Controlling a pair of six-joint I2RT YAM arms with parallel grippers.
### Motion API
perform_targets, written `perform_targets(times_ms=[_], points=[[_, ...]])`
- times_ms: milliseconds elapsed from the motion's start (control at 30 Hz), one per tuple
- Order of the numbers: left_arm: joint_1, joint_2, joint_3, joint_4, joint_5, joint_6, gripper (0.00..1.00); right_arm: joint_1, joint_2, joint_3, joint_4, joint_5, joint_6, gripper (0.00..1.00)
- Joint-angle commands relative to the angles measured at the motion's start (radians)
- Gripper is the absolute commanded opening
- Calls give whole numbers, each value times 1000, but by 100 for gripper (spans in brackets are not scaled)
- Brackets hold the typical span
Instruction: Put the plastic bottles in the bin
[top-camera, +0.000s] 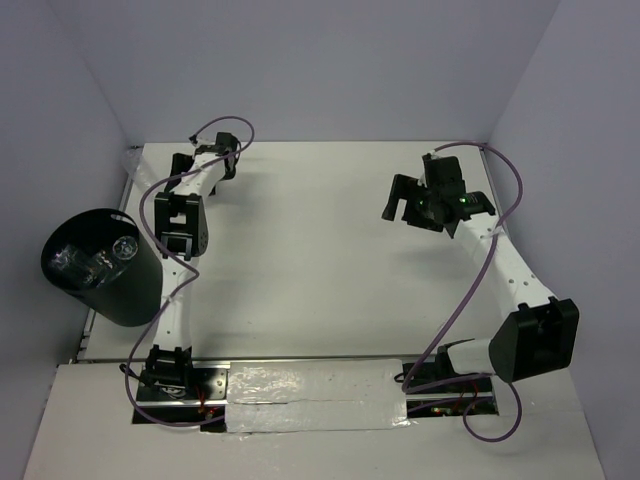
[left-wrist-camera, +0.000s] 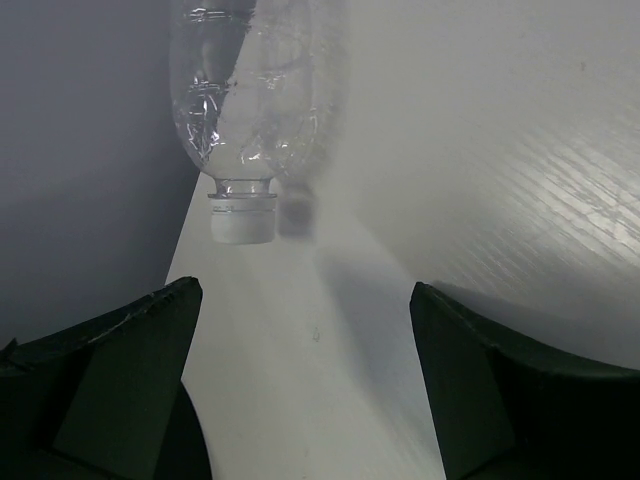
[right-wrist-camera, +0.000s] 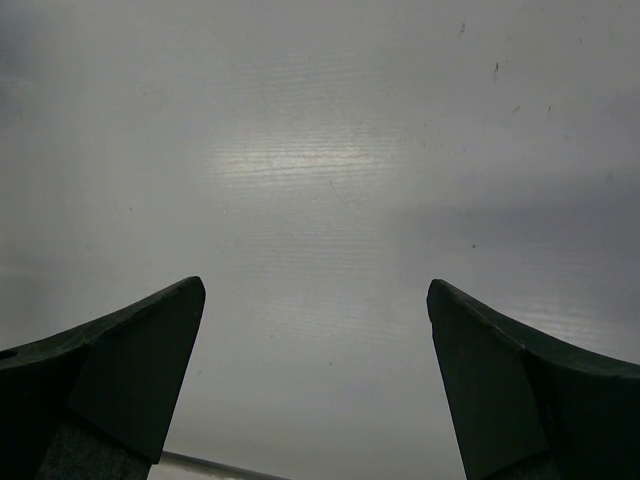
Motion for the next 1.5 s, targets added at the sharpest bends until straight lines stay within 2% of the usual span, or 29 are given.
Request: perform_targets(times_ms=[0,433,767,1000,1300,1467], points=[[29,32,7,-39,-14,-42,99,9,19,23,17,-16,-7,100],[69,81,37,-62,-51,-25,99,11,47,40,17,-42,-6,100],[91,104,30,23,-71,70,99,15,57,37,20,-50,-4,100],[124,116,37,21,-51,54,97,18,68,43,17,-48,-4,100],[127,124,5,1,-28,12,90,20,76,51,17,-48,-4,100],[127,118,-13,0,-17,5,71,20,76,51,15,-48,-4,100]])
